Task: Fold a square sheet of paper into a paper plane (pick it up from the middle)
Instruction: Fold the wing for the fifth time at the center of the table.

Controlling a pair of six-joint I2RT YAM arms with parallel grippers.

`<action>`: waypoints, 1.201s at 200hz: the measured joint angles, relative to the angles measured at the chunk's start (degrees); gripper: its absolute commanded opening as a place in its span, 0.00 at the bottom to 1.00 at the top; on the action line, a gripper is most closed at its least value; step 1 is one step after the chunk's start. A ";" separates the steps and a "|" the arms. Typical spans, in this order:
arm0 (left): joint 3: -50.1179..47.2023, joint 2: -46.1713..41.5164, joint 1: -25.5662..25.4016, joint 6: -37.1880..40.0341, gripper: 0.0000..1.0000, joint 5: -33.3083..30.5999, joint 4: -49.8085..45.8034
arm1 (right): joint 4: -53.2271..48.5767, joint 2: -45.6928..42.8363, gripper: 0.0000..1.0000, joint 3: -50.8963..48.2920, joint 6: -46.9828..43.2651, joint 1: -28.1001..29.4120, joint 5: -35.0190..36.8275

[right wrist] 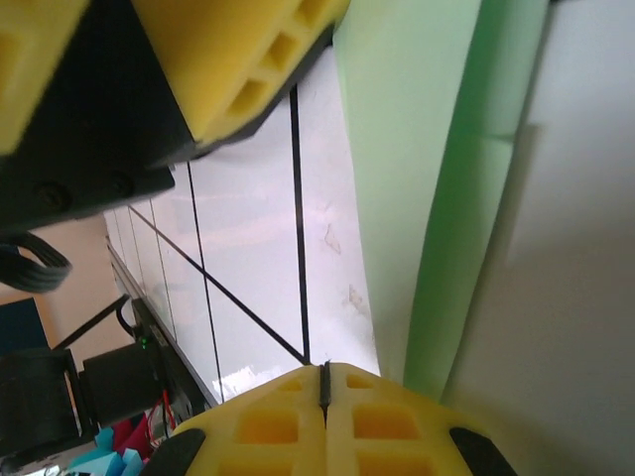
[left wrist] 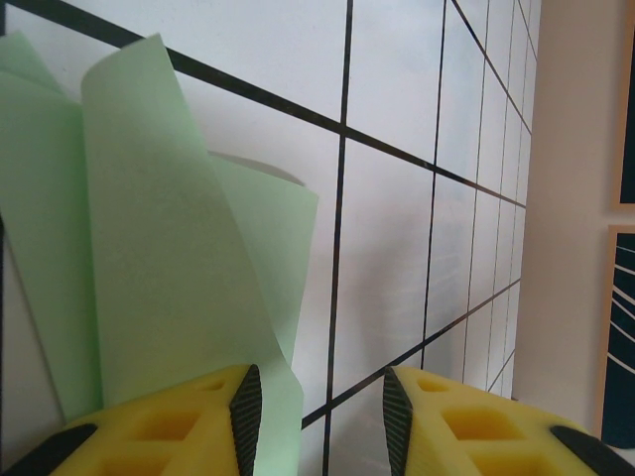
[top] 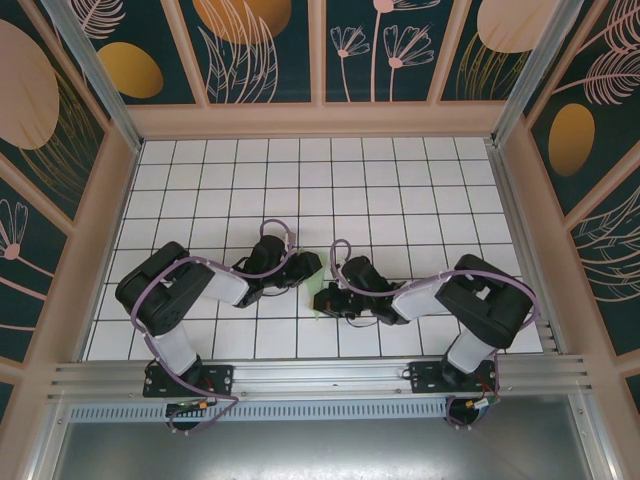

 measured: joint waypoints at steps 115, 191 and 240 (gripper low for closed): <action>0.00 0.00 0.00 -0.02 0.41 0.00 -0.13 | 2.91 1.16 0.06 -2.71 1.36 1.31 -0.76; 0.00 0.00 0.00 0.00 0.41 0.00 -0.11 | -0.98 -5.51 0.07 -1.09 0.63 0.79 1.36; 0.00 -0.02 0.00 0.00 0.41 0.00 -0.13 | -0.39 -3.52 0.07 1.51 1.11 -1.38 2.56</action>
